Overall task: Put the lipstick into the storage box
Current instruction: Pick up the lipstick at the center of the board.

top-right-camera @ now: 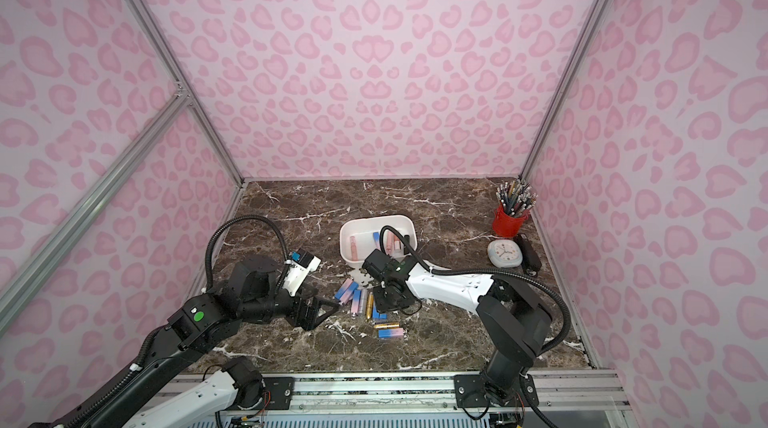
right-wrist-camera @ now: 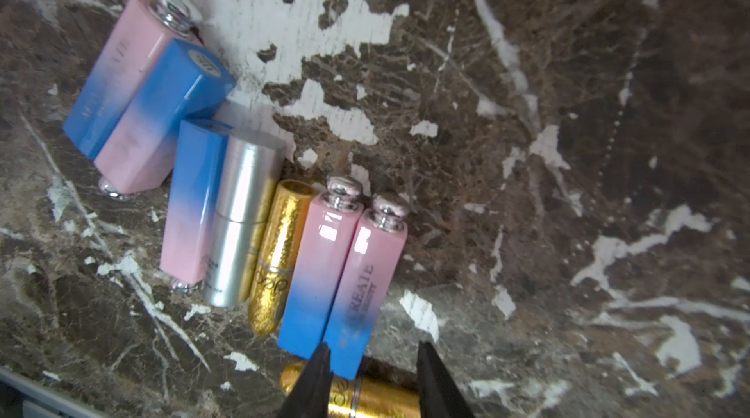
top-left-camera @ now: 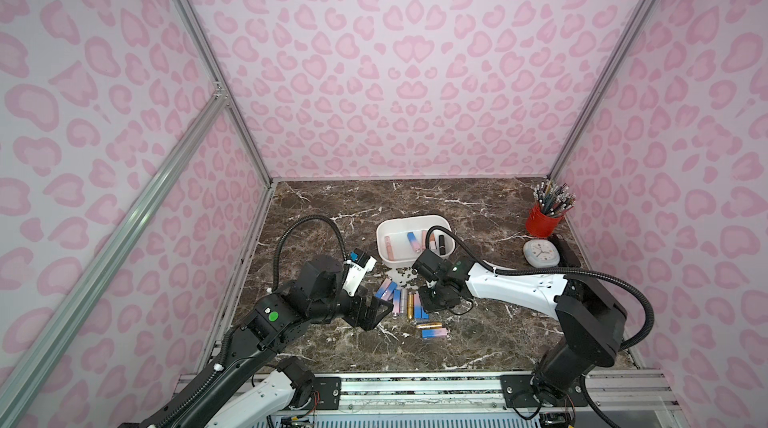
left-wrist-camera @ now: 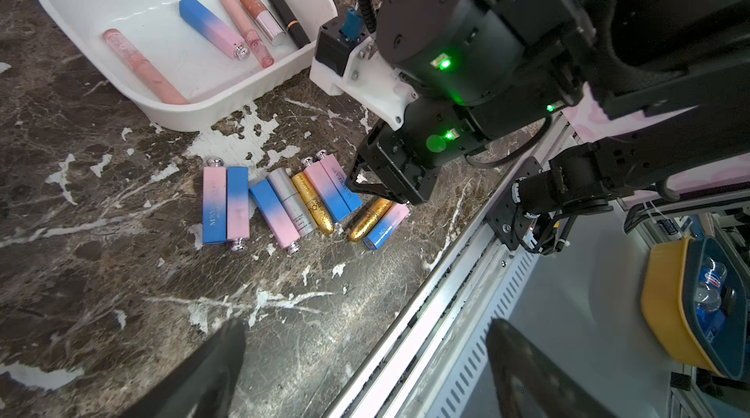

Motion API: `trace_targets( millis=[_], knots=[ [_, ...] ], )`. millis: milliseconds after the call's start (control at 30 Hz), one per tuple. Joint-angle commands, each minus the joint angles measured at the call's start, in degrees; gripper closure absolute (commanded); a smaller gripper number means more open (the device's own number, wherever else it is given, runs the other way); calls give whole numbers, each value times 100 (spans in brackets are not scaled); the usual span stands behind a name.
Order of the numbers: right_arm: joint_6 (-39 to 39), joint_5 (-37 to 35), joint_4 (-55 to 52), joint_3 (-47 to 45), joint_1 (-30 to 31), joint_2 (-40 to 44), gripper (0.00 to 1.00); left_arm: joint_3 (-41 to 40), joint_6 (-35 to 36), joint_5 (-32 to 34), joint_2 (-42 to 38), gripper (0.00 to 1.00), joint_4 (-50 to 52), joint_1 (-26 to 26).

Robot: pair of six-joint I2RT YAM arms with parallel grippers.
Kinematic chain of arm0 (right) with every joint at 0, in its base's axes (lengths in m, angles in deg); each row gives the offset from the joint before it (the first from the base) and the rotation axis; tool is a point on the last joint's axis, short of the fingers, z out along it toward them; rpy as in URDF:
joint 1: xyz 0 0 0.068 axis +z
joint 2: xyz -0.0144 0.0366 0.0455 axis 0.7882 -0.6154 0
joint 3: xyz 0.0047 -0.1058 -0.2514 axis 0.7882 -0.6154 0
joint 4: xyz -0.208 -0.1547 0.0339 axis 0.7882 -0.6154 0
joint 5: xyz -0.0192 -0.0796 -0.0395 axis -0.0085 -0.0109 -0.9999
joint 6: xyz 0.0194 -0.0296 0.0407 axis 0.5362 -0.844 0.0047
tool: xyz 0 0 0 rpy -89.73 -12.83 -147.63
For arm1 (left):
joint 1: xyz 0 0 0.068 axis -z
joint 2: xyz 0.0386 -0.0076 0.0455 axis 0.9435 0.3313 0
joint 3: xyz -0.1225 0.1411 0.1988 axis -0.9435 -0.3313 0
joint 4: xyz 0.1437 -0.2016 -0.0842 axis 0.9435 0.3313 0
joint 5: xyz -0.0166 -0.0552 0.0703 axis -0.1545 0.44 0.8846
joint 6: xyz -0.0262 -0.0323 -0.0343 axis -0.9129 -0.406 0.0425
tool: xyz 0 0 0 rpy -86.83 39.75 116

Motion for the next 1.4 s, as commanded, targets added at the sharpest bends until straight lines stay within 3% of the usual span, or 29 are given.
trace_targets(
  millis=[0,967,1167,1367],
  knots=[
    [-14,60,223,56,11,-198,61,115,-25,13,-2,5,-67,4],
    [-125,-180,-281,120,-338,-593,67,130,330,112,354,5,-170,4],
    [-195,-325,-537,378,-343,-681,76,112,375,143,368,5,-214,4],
    [-234,-454,-831,556,-342,-474,79,51,360,171,346,5,-285,4]
  ],
)
